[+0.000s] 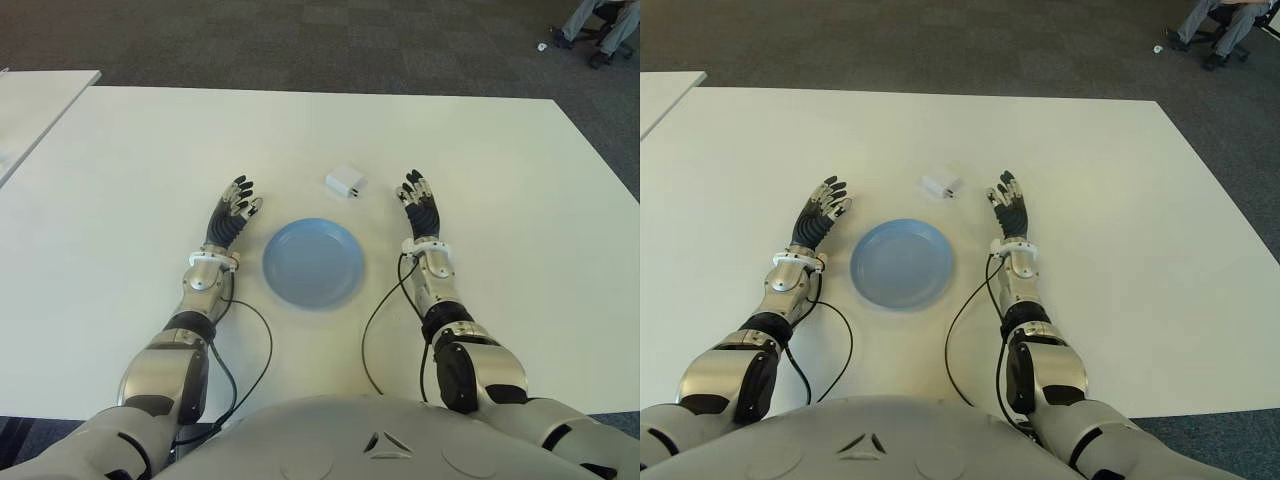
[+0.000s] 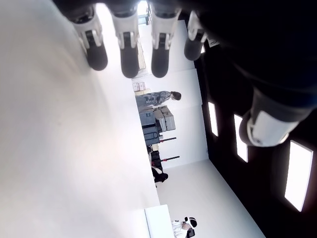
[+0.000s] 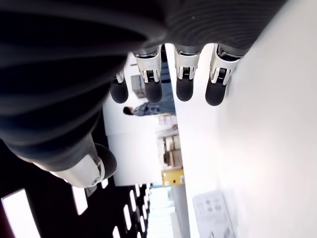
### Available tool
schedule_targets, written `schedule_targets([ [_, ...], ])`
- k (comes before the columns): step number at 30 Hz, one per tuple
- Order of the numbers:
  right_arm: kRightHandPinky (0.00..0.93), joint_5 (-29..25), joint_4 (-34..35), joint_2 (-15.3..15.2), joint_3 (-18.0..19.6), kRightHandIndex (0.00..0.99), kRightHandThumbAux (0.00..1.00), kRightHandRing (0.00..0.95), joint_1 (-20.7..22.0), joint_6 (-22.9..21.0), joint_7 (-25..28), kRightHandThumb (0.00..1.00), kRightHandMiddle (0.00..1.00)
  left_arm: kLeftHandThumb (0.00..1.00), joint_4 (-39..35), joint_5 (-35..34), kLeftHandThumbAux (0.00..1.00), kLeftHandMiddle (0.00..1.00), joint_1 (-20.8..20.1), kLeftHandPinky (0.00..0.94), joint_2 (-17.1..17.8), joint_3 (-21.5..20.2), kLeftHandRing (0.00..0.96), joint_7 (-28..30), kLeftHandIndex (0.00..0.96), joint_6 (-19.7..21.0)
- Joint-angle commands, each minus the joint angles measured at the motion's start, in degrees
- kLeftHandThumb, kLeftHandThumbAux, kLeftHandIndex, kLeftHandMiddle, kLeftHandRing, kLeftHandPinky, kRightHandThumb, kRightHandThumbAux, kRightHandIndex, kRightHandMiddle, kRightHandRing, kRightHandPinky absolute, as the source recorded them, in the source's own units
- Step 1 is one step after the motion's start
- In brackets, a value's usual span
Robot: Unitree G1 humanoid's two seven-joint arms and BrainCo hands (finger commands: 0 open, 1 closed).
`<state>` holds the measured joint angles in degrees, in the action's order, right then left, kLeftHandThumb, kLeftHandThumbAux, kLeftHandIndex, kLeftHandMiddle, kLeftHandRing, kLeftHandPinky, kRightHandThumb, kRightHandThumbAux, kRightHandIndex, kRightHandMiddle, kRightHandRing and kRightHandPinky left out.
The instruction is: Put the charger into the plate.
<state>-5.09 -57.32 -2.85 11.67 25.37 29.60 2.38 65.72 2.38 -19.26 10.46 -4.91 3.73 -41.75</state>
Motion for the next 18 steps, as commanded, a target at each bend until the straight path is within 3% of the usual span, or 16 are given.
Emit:
schedule_targets([
  [1, 0.096, 1.2, 4.9, -1.0, -1.1, 0.001, 0.676, 0.069, 1.4, -4.2, -1.8, 0.103, 0.076, 0.000, 4.0, 0.5, 0.525, 0.142, 2.9, 0.120, -0.9, 0.5, 0.137, 1.2, 0.048, 4.7],
  [3, 0.100, 1.9, 7.0, -1.1, -1.7, 0.001, 0.680, 0.072, 1.6, -5.5, -2.5, 0.104, 0.078, 0.000, 4.2, 0.5, 0.525, 0.143, 2.8, 0.119, -0.9, 0.5, 0.136, 1.1, 0.049, 4.8],
  [11, 0.105, 12.8, 20.3, -0.8, -9.4, 0.008, 0.735, 0.095, 1.4, -13.1, -9.9, 0.132, 0.105, 0.000, 4.7, 1.0, 0.524, 0.152, 2.3, 0.137, -1.3, 0.8, 0.147, 0.5, 0.056, 4.9],
  [18, 0.114, 21.5, 18.3, -3.7, -15.4, 0.028, 0.740, 0.081, 4.5, -12.9, -12.2, 0.126, 0.083, 0.000, 5.3, 0.7, 0.527, 0.159, 1.8, 0.147, -1.7, 0.6, 0.155, 0.6, 0.063, 5.3],
])
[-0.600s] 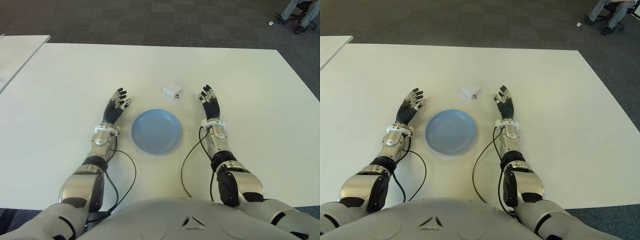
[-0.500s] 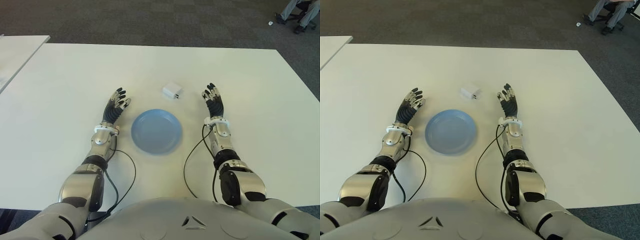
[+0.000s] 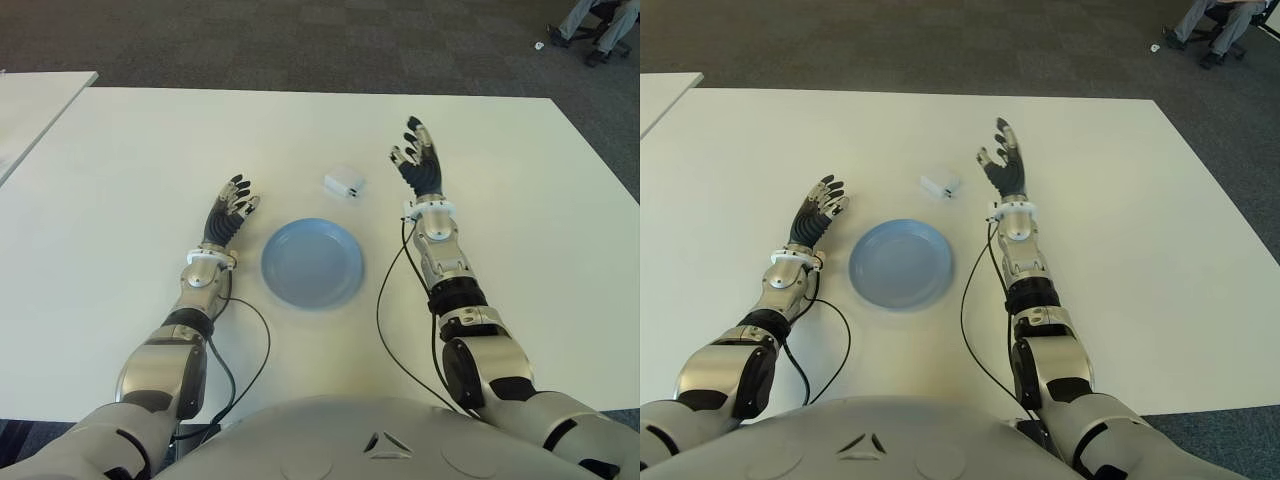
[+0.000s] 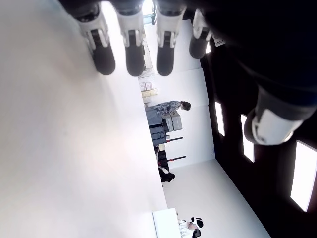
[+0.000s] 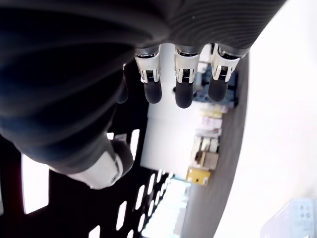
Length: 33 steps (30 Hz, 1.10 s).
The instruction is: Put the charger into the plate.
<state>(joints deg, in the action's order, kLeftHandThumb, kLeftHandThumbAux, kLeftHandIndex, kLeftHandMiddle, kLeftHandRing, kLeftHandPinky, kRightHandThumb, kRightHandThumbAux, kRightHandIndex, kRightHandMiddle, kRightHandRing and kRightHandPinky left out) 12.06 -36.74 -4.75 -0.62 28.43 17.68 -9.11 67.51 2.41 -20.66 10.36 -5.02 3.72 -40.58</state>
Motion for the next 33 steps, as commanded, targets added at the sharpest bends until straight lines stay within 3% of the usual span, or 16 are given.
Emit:
schedule_targets([
  [1, 0.114, 5.4, -3.2, -2.5, -4.0, 0.030, 0.736, 0.080, 2.1, -0.9, -0.3, 0.125, 0.081, 0.000, 3.6, 0.6, 0.528, 0.159, 3.1, 0.149, -1.7, 0.6, 0.155, 0.6, 0.063, 4.2],
  [11, 0.079, 12.7, -13.9, -6.8, -10.8, 0.004, 0.725, 0.053, 10.0, -0.4, 0.9, 0.018, 0.044, 0.000, 3.5, 0.5, 0.529, 0.151, 3.0, 0.152, -2.4, 0.3, 0.151, 0.6, 0.060, 3.1],
  [15, 0.071, 18.7, -18.6, -7.7, -16.2, 0.001, 0.733, 0.047, 13.4, 0.4, -1.8, 0.004, 0.039, 0.000, 3.4, 0.9, 0.529, 0.154, 2.9, 0.153, -2.4, 0.6, 0.154, 0.2, 0.063, 3.5],
  [25, 0.001, 30.8, -32.0, -7.7, -28.6, 0.000, 0.763, 0.017, 21.4, 2.2, -8.0, 0.000, 0.028, 0.000, 2.8, 1.2, 0.513, 0.132, 3.1, 0.118, -2.6, 0.9, 0.128, 0.1, 0.055, 3.3],
  [33, 0.000, 34.5, -36.1, -8.2, -33.9, 0.000, 0.748, 0.002, 23.7, 3.8, -7.8, 0.000, 0.023, 0.000, 2.5, 1.4, 0.500, 0.141, 3.3, 0.154, -2.8, 1.0, 0.139, -0.3, 0.067, 3.2],
])
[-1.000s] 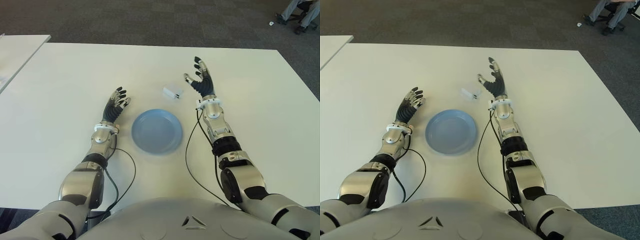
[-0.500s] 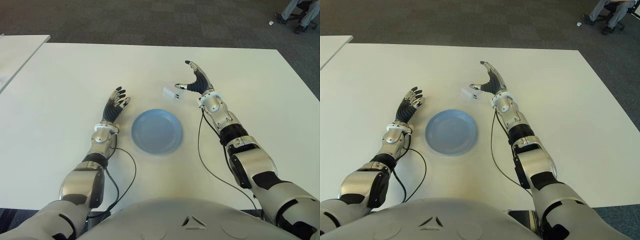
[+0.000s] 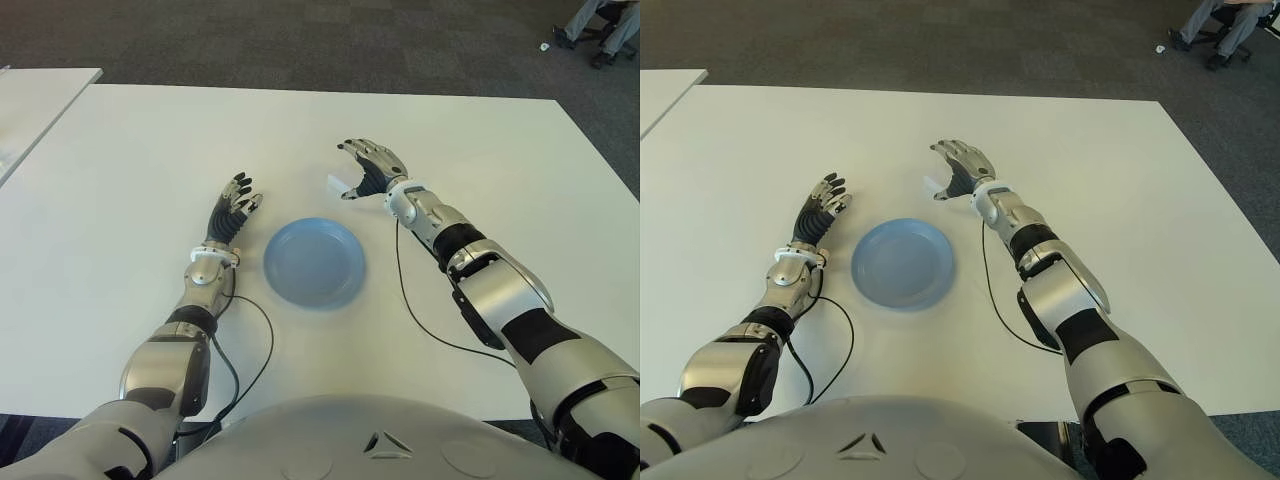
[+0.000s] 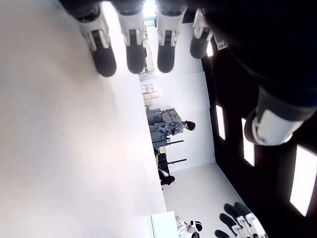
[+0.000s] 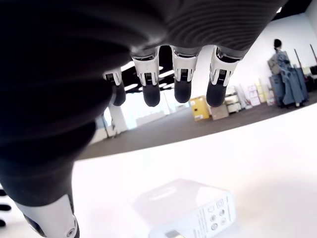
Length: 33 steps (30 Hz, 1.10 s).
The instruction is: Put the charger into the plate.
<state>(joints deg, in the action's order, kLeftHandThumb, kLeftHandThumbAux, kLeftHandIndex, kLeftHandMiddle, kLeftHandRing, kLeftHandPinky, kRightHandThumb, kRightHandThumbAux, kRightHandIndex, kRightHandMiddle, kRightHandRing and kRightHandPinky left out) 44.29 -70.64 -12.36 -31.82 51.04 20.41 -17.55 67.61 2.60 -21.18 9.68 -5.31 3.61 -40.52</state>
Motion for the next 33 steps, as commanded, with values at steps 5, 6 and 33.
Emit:
schedule_targets([
  [5, 0.000, 2.9, -3.3, -0.5, -4.5, 0.000, 0.744, 0.000, 1.9, 1.5, 2.6, 0.000, 0.015, 0.000, 2.2, 1.1, 0.488, 0.138, 4.1, 0.143, -2.3, 1.3, 0.135, 0.0, 0.068, 2.7],
  [6, 0.000, 2.8, -3.4, -0.4, -4.6, 0.000, 0.744, 0.000, 2.0, 1.6, 3.0, 0.000, 0.014, 0.000, 2.1, 1.1, 0.487, 0.137, 4.1, 0.143, -2.3, 1.3, 0.134, 0.0, 0.068, 2.6],
  [33, 0.000, 2.0, -6.4, 1.3, -5.3, 0.000, 0.814, 0.002, 2.8, -0.2, 9.5, 0.000, 0.014, 0.000, 2.1, 0.5, 0.487, 0.140, 4.4, 0.155, -2.5, 1.1, 0.141, 1.3, 0.066, 2.8],
])
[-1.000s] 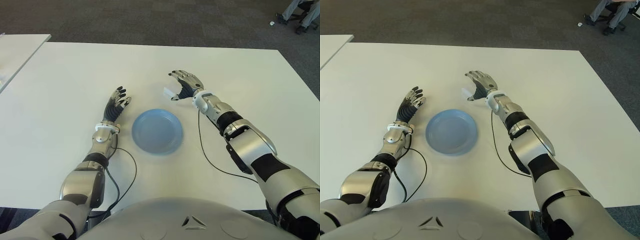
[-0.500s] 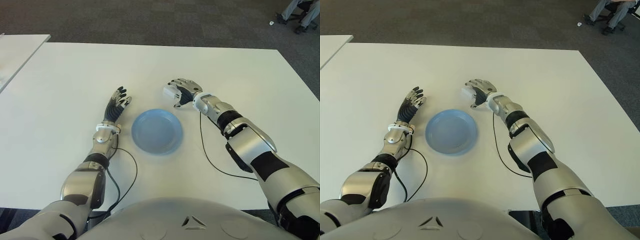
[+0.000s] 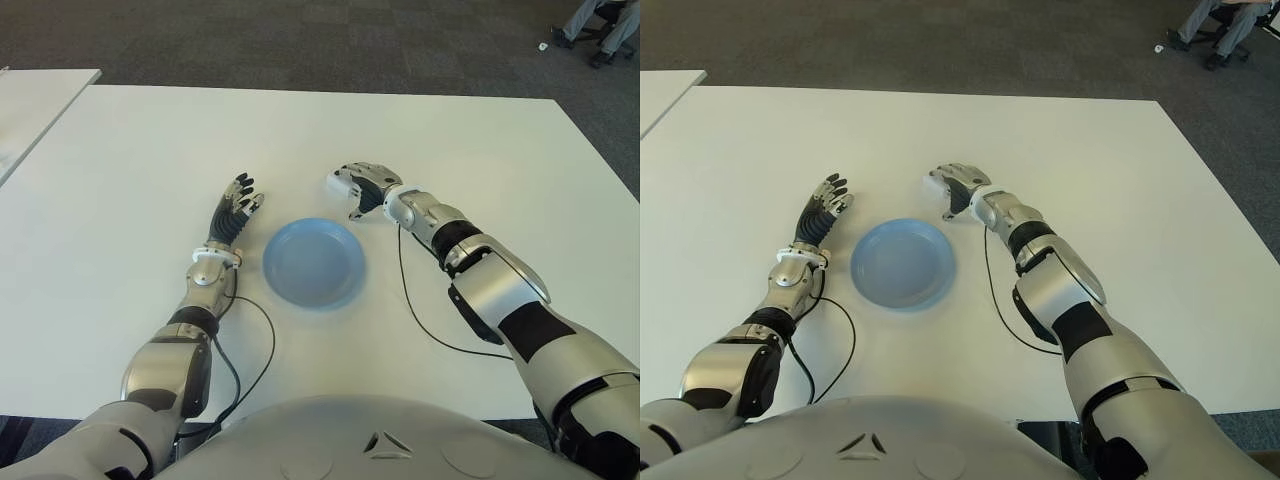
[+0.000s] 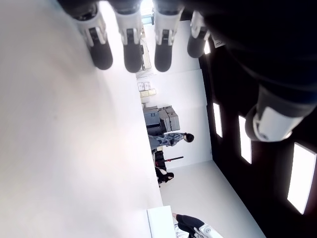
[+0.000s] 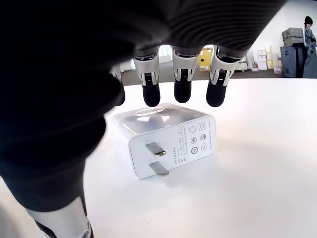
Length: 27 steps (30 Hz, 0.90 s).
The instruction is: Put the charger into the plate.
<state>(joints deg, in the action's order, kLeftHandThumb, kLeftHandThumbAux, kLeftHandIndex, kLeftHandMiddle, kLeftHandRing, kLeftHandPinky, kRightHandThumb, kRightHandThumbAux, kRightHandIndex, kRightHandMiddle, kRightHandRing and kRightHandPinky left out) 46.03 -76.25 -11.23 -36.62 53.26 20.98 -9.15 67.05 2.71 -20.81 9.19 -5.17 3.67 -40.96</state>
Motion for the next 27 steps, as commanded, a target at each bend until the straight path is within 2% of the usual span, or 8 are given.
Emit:
schedule_targets([
  [1, 0.000, 0.3, -0.8, 0.2, -0.5, 0.000, 0.815, 0.005, 0.6, -0.7, 1.3, 0.000, 0.017, 0.000, 2.7, 0.4, 0.487, 0.140, 4.0, 0.154, -2.0, 0.9, 0.141, 1.2, 0.067, 3.3],
  [5, 0.012, -0.2, -1.0, 0.1, -0.4, 0.000, 0.822, 0.027, 0.2, -0.7, 2.2, 0.000, 0.038, 0.000, 2.7, 0.3, 0.489, 0.136, 4.0, 0.134, -1.9, 0.8, 0.135, 1.6, 0.062, 3.7],
  [15, 0.146, -1.7, -1.3, -0.3, 0.7, 0.001, 0.845, 0.084, -1.3, -1.2, 4.9, 0.000, 0.077, 0.000, 2.7, -0.1, 0.502, 0.134, 4.0, 0.113, -1.6, 0.5, 0.128, 2.6, 0.056, 4.2],
  [27, 0.177, -1.7, -0.7, -2.0, 0.6, 0.013, 0.841, 0.121, -2.7, -0.4, 7.8, 0.000, 0.099, 0.000, 2.7, -0.1, 0.491, 0.121, 4.2, 0.105, -1.5, 0.5, 0.117, 2.8, 0.050, 3.7],
])
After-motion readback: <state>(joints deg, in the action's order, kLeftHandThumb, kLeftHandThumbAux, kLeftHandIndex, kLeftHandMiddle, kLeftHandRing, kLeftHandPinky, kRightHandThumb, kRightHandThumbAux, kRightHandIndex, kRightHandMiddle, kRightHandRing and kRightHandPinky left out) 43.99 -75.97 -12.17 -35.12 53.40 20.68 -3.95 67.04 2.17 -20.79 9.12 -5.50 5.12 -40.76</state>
